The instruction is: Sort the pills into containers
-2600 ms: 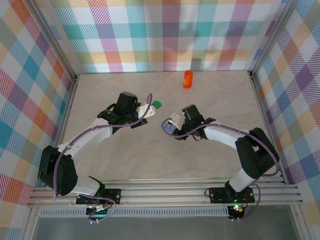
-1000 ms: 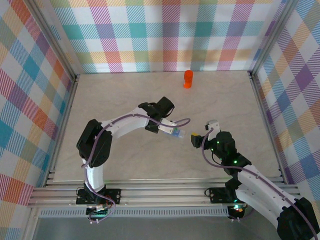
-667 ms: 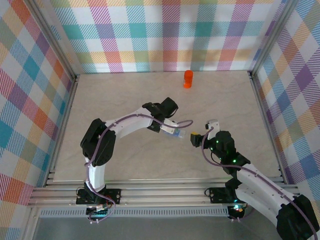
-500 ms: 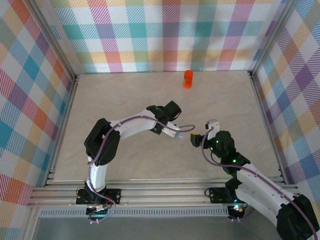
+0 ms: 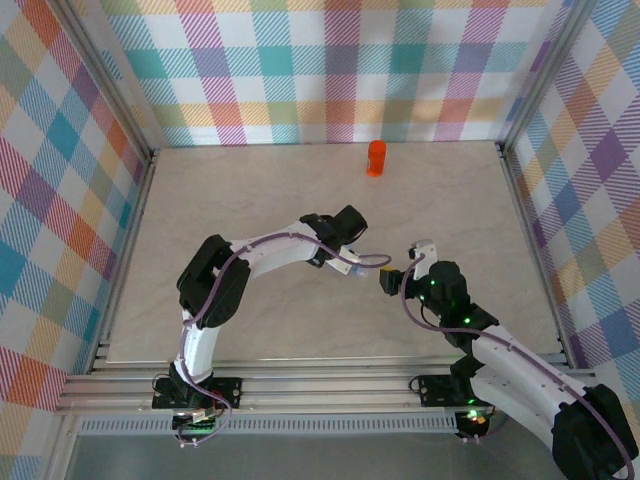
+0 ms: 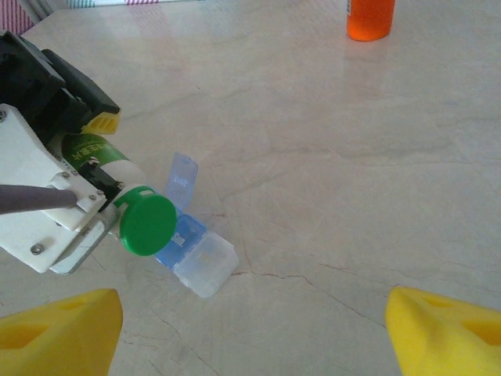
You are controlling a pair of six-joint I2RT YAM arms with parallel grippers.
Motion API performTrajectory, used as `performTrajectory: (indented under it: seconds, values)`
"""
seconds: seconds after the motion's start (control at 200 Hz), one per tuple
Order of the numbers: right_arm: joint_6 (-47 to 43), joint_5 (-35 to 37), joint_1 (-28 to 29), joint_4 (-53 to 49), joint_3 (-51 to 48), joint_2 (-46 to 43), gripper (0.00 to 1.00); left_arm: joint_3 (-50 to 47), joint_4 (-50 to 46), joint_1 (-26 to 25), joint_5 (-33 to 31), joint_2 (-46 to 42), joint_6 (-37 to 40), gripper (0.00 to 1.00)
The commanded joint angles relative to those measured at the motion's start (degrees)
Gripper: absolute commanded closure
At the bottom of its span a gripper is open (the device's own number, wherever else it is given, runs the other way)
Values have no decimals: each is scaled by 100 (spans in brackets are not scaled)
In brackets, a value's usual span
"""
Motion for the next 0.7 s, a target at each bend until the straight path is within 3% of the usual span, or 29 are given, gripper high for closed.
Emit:
performTrajectory:
  seconds: [0.0, 0.27, 0.695]
  values:
    - [117, -111, 9, 203, 137, 8, 14, -17, 78, -98, -219, 64, 117, 100]
    - [127, -177, 7, 203, 146, 43, 14, -53, -14, -96, -335, 172, 157, 100]
    - [163, -292, 7, 194, 171, 30, 14, -453, 713, -149, -1325, 225, 1051, 100]
